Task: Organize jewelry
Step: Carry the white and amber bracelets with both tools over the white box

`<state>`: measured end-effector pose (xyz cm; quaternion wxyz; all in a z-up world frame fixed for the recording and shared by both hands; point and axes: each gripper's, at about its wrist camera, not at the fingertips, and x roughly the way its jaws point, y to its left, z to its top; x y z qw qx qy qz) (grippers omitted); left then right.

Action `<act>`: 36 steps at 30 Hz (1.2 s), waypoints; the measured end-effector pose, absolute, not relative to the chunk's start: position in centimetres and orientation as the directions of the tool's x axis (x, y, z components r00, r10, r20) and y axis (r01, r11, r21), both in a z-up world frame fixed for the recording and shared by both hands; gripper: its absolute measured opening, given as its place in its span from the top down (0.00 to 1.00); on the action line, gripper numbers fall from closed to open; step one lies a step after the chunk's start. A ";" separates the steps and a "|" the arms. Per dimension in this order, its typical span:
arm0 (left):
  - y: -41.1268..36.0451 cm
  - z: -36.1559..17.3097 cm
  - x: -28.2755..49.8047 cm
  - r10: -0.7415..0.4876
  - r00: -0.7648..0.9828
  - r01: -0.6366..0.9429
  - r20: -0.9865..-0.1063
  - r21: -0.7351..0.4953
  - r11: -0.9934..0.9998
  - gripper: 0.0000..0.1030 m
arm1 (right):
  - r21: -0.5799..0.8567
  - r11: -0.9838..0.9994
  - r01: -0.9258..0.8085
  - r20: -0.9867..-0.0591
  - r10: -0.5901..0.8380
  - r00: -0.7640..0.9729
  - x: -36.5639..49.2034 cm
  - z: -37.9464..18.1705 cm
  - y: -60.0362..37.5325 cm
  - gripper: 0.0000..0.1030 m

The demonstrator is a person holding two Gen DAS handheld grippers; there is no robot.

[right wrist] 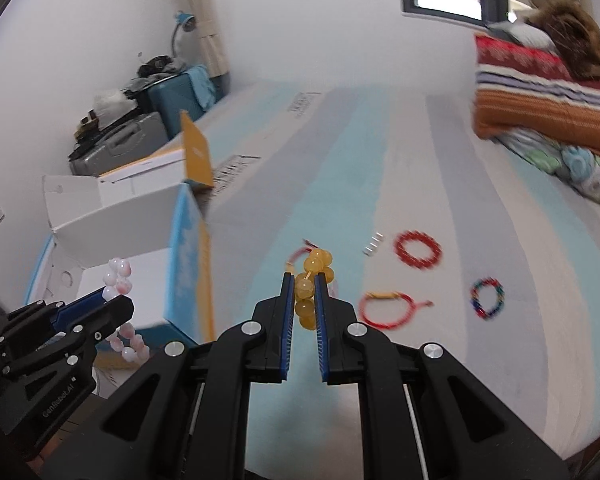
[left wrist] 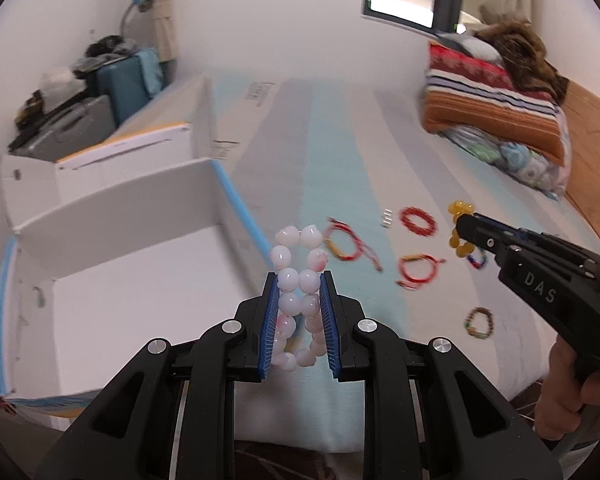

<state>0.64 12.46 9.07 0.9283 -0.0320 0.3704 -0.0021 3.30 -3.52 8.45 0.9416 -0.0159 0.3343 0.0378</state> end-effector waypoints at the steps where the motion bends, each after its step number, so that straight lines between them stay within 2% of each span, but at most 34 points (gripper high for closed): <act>1: 13.3 9.2 0.6 -0.017 0.726 -0.035 -0.688 -0.061 0.998 0.80 | -0.008 0.996 -0.092 -0.627 0.067 0.776 3.5 8.6 -2.6 0.91; 15: 24.3 9.6 -1.0 0.143 0.707 -0.238 -0.693 -0.042 0.970 0.80 | -0.044 0.952 -0.302 -0.620 0.211 0.756 5.7 9.1 11.2 0.91; 20: 27.3 8.1 -1.0 0.196 0.667 -0.307 -0.719 -0.026 0.951 0.80 | -0.043 0.931 -0.364 -0.658 0.248 0.711 6.9 7.5 14.9 0.91; 36: 31.5 3.2 -0.2 0.211 0.550 -0.401 -0.808 -0.034 0.915 0.80 | -0.021 0.917 -0.399 -0.785 0.232 0.574 10.5 1.1 18.2 0.91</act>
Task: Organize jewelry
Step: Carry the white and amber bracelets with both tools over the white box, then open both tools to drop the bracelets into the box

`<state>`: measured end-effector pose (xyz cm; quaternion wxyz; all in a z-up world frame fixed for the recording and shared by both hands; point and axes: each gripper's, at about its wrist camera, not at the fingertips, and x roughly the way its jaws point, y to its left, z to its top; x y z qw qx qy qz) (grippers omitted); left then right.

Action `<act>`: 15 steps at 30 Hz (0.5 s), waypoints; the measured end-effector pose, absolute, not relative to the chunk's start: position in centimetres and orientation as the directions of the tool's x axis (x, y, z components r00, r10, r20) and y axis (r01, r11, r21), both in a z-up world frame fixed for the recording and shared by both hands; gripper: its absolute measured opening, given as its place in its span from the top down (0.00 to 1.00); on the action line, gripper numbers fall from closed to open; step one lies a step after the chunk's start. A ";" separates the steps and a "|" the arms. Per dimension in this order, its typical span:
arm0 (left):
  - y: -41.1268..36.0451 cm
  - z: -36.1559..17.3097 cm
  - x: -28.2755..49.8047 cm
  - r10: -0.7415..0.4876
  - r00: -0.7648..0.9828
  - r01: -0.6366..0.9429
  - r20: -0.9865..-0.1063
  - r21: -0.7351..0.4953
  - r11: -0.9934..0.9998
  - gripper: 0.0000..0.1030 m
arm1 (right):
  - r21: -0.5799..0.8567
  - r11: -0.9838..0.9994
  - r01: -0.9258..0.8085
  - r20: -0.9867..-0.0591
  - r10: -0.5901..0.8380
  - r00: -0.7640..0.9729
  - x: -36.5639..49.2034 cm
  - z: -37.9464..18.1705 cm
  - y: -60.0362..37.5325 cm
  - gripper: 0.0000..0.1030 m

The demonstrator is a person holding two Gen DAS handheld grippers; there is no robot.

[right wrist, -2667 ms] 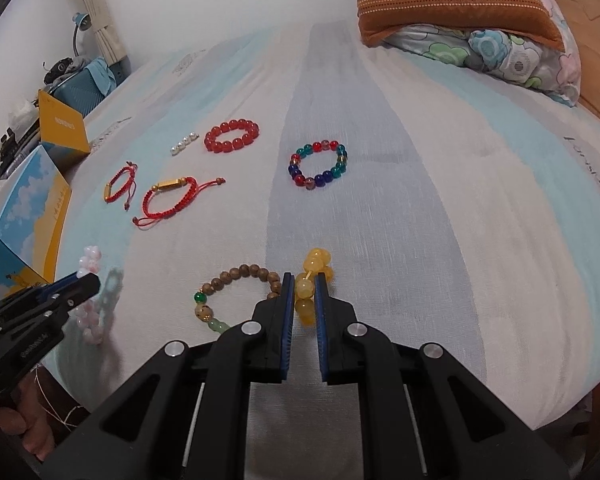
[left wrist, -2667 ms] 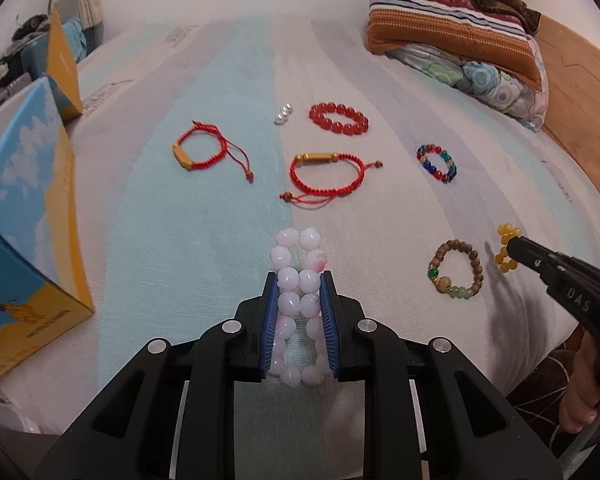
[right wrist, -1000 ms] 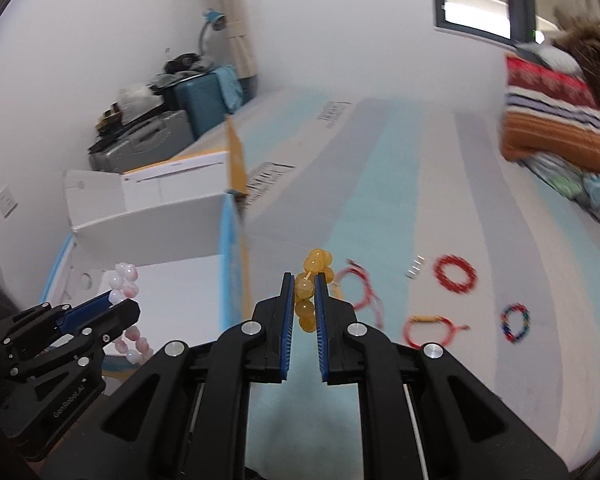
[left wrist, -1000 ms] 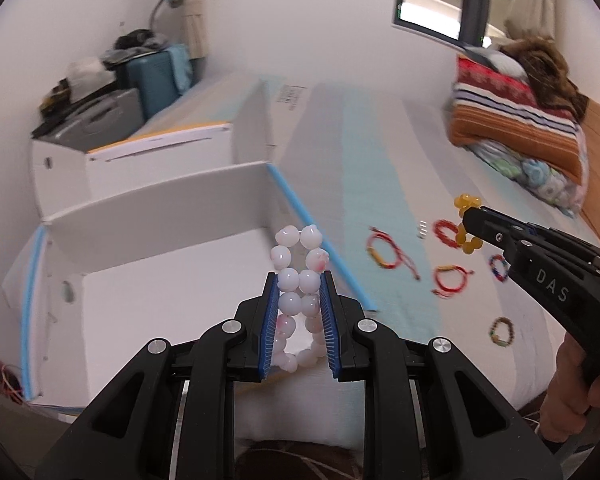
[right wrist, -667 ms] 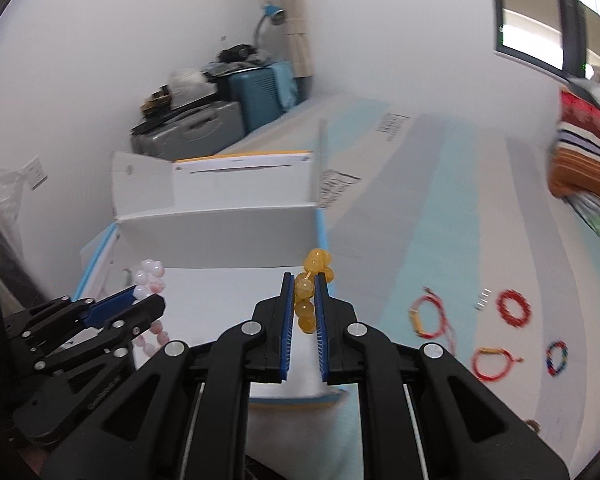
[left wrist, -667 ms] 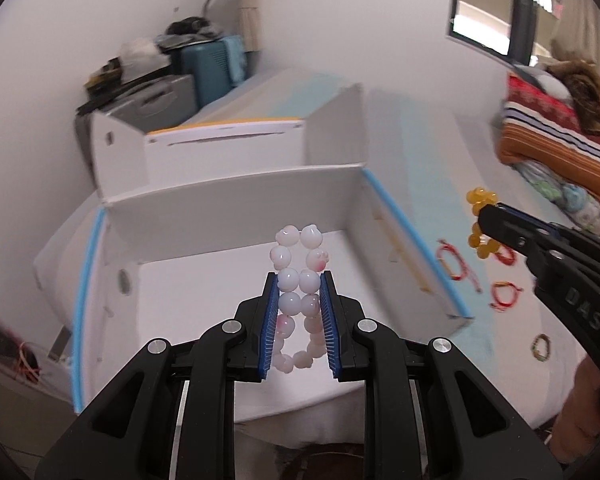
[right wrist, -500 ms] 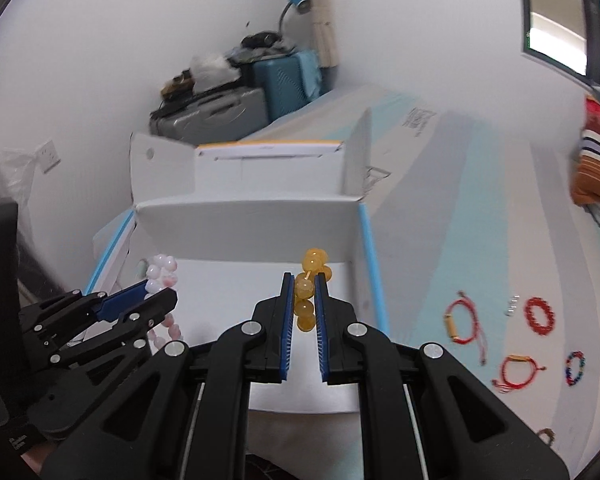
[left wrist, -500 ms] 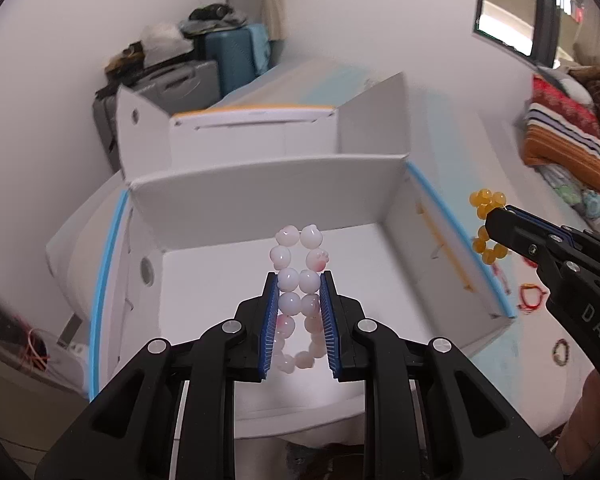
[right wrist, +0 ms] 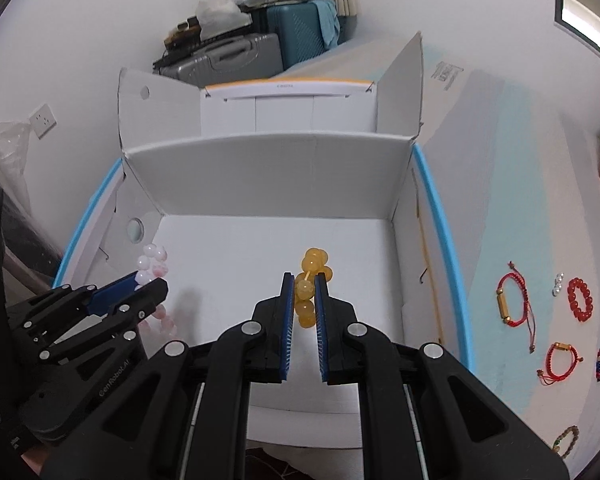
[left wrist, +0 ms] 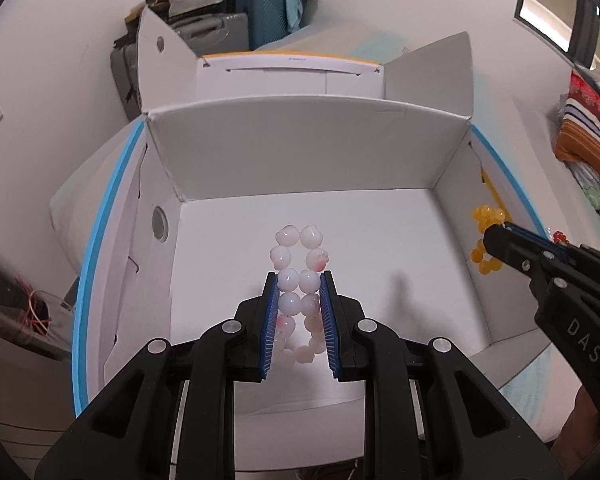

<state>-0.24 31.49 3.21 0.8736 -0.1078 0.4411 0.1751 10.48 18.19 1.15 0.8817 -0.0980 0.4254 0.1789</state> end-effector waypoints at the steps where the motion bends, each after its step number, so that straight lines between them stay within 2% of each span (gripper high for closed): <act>1: 31.6 3.1 -0.2 0.215 0.547 -0.405 -0.809 -0.031 0.914 0.80 | -0.020 0.917 -0.399 -0.791 0.230 0.567 10.6 0.9 18.3 0.91; 15: 33.3 1.8 0.6 0.233 0.479 -0.451 -0.847 -0.010 0.892 0.80 | -0.010 0.917 -0.398 -0.867 0.190 0.460 12.6 -1.7 19.6 0.91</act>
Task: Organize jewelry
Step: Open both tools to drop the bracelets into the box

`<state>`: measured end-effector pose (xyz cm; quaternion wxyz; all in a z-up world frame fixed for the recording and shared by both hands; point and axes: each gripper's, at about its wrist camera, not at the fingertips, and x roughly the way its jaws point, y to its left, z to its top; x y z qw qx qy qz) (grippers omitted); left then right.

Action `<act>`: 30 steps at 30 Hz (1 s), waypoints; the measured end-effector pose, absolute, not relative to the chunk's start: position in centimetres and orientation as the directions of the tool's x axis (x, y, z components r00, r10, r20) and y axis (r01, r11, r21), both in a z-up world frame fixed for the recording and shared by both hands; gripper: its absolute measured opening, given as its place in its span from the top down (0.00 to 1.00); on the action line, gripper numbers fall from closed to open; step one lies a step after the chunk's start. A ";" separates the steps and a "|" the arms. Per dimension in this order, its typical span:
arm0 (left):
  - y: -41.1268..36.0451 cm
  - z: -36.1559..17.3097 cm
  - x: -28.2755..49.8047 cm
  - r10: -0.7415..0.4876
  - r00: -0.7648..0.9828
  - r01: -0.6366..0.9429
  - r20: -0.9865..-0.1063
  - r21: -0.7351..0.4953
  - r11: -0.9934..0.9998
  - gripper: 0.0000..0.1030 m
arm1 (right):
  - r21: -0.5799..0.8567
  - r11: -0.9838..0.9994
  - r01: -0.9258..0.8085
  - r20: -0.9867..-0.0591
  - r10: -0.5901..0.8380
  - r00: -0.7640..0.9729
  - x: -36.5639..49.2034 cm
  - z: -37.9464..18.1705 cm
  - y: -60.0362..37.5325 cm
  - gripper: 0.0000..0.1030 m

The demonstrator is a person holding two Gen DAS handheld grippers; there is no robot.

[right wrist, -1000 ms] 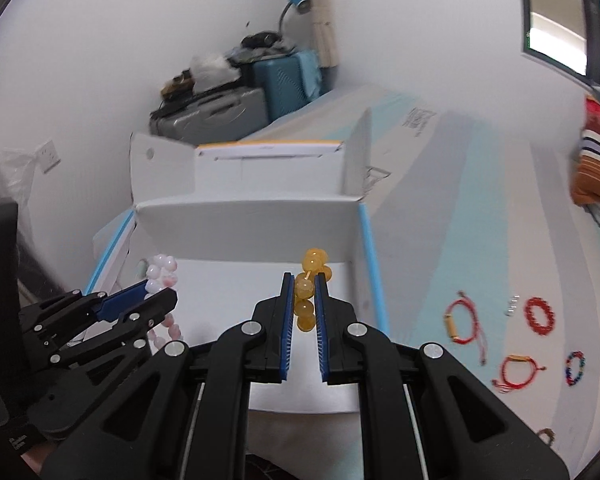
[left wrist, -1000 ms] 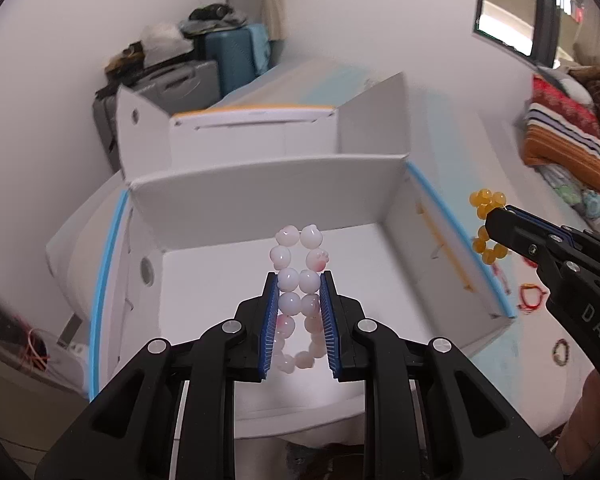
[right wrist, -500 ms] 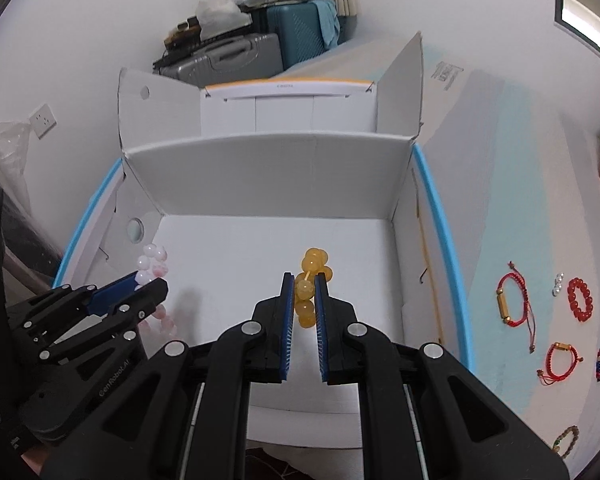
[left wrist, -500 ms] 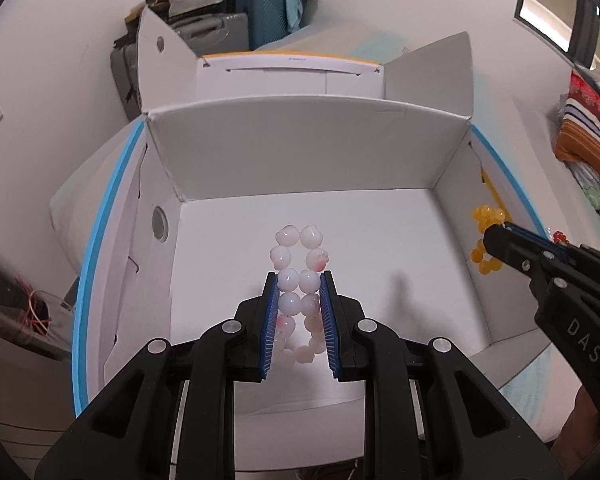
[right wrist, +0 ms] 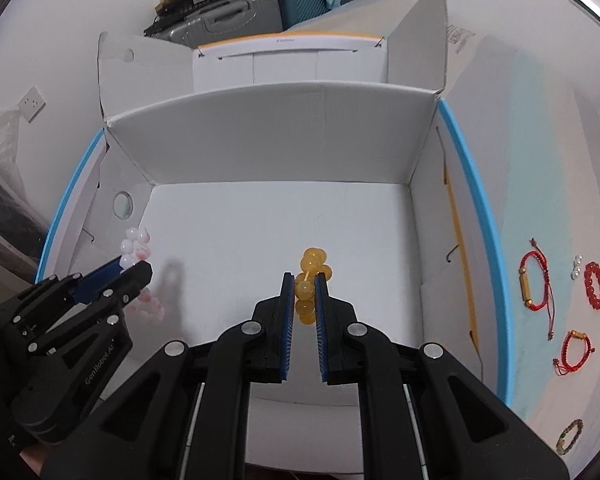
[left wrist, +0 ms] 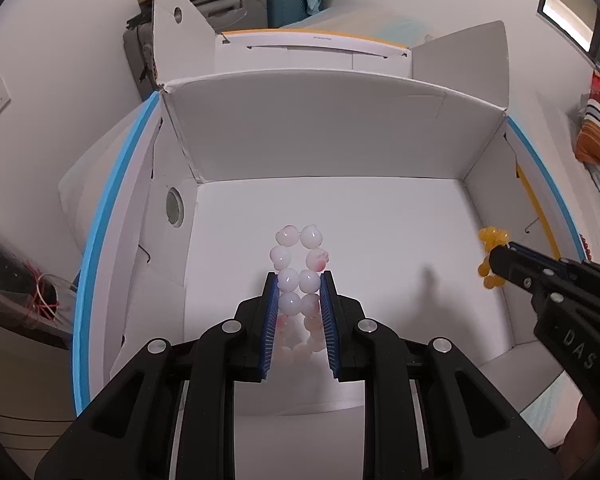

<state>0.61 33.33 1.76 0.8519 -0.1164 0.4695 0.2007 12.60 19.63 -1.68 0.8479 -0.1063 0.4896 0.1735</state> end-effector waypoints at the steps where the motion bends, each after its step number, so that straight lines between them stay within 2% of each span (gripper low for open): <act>1: 33.4 1.7 0.7 0.234 0.474 -0.454 -0.849 -0.008 0.891 0.80 | -0.010 0.917 -0.398 -0.870 0.188 0.455 12.7 -1.9 19.7 0.91; 7: 34.0 1.8 0.5 0.253 0.459 -0.476 -0.851 0.005 0.879 0.76 | -0.012 0.916 -0.400 -0.870 0.187 0.456 12.8 -1.9 20.0 0.89; 8: 33.9 1.9 0.4 0.262 0.461 -0.477 -0.848 0.013 0.879 0.76 | -0.007 0.917 -0.399 -0.868 0.192 0.457 12.7 -1.7 20.0 0.86; 10: 33.8 2.2 0.2 0.274 0.465 -0.481 -0.842 0.019 0.876 0.70 | -0.003 0.916 -0.402 -0.856 0.206 0.474 12.4 -1.0 19.9 0.73; 12: 33.6 2.8 -0.1 0.291 0.475 -0.484 -0.830 0.030 0.875 0.51 | 0.001 0.917 -0.398 -0.838 0.218 0.500 12.0 -0.1 19.7 0.56; 14: 33.2 3.5 -0.4 0.318 0.490 -0.489 -0.812 0.047 0.871 0.39 | 0.004 0.918 -0.397 -0.819 0.231 0.526 11.4 0.8 19.3 0.49; 15: 32.8 4.0 -0.6 0.337 0.500 -0.492 -0.797 0.058 0.869 0.37 | 0.004 0.919 -0.394 -0.808 0.235 0.541 11.1 1.3 19.1 0.45; 16: 32.6 4.4 -0.7 0.340 0.509 -0.489 -0.791 0.059 0.870 0.36 | 0.003 0.921 -0.390 -0.798 0.237 0.554 10.9 1.8 18.8 0.38; 17: 32.2 4.7 -0.9 0.338 0.518 -0.485 -0.785 0.056 0.873 0.31 | -0.001 0.923 -0.384 -0.786 0.237 0.571 10.6 2.4 18.5 0.31; 18: 32.0 4.9 -0.9 0.340 0.525 -0.484 -0.781 0.055 0.874 0.25 | -0.006 0.927 -0.376 -0.768 0.236 0.595 10.2 3.1 17.9 0.28; 21: 30.6 5.9 -1.1 0.351 0.555 -0.473 -0.755 0.060 0.879 0.14 | -0.013 0.938 -0.347 -0.731 0.228 0.643 9.2 4.6 16.2 0.14; 25: 28.6 7.1 -1.3 0.346 0.589 -0.445 -0.731 0.064 0.893 0.06 | -0.022 0.953 -0.303 -0.702 0.201 0.683 8.6 5.9 13.6 0.07; 30: 26.0 8.2 -1.0 0.341 0.625 -0.422 -0.702 0.064 0.904 0.06 | -0.038 0.967 -0.252 -0.676 0.161 0.719 7.5 7.3 10.0 0.07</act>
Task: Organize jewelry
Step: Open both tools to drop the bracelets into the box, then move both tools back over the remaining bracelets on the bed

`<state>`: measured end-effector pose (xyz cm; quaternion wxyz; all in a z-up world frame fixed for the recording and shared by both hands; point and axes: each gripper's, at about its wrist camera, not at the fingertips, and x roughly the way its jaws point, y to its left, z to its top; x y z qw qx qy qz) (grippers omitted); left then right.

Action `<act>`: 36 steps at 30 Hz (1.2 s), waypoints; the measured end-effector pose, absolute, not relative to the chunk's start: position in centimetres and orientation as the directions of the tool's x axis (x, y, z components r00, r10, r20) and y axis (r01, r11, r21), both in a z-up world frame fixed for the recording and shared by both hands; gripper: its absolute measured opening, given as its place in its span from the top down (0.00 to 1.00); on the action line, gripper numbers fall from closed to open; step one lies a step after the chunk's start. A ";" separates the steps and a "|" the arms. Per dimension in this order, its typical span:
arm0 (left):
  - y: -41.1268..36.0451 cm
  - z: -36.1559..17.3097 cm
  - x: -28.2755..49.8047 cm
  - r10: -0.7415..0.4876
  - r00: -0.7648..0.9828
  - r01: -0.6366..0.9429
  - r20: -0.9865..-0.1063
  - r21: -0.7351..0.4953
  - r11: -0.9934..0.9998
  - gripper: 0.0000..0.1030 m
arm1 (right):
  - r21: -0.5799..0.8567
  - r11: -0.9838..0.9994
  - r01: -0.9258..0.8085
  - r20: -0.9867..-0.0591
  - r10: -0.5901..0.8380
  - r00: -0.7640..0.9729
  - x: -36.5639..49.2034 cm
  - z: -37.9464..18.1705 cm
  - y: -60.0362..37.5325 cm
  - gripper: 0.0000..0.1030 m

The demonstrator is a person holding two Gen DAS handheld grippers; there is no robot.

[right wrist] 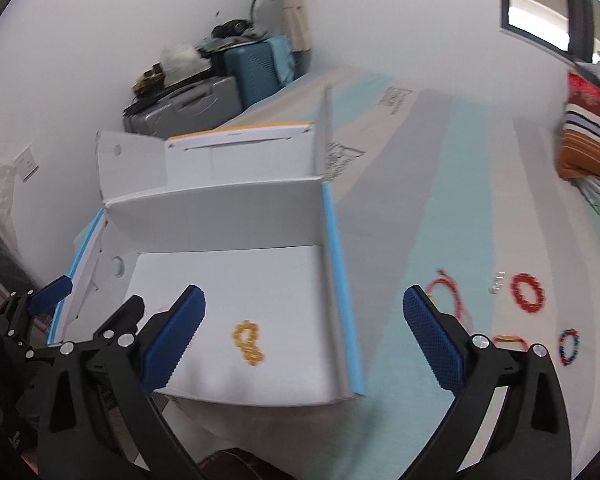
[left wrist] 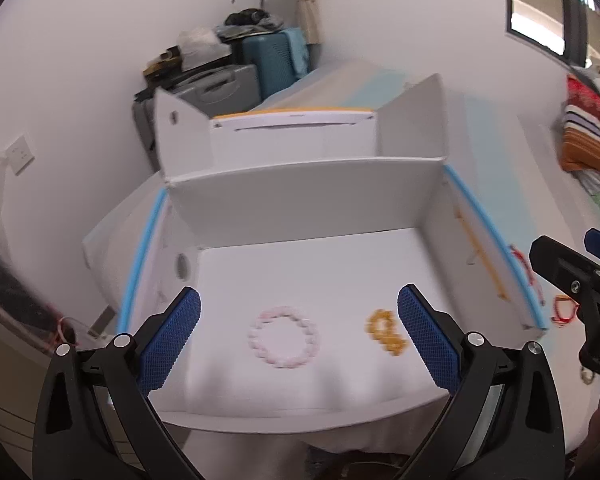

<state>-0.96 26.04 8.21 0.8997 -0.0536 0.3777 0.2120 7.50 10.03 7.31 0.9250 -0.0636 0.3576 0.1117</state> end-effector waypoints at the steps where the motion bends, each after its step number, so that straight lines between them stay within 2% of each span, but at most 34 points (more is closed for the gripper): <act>1: 25.5 8.3 -0.8 0.332 0.628 -0.412 -0.704 0.060 0.909 0.06 | -0.038 0.970 -0.240 -0.671 0.153 0.725 7.3 7.6 9.1 0.07; 23: 8.0 7.7 5.0 0.106 0.712 -0.114 -0.694 0.035 0.993 0.06 | -0.071 0.996 0.048 -0.632 -0.082 0.770 6.7 9.4 -11.1 0.07; 29: 3.6 6.9 6.8 0.051 0.718 -0.036 -0.694 0.037 0.999 0.06 | -0.050 0.988 0.145 -0.630 -0.143 0.763 7.6 8.6 -16.7 0.07; 36: -0.7 4.9 10.2 0.026 0.698 0.020 -0.716 0.055 0.998 0.06 | -0.020 0.977 0.213 -0.669 -0.171 0.723 9.8 6.3 -22.0 0.07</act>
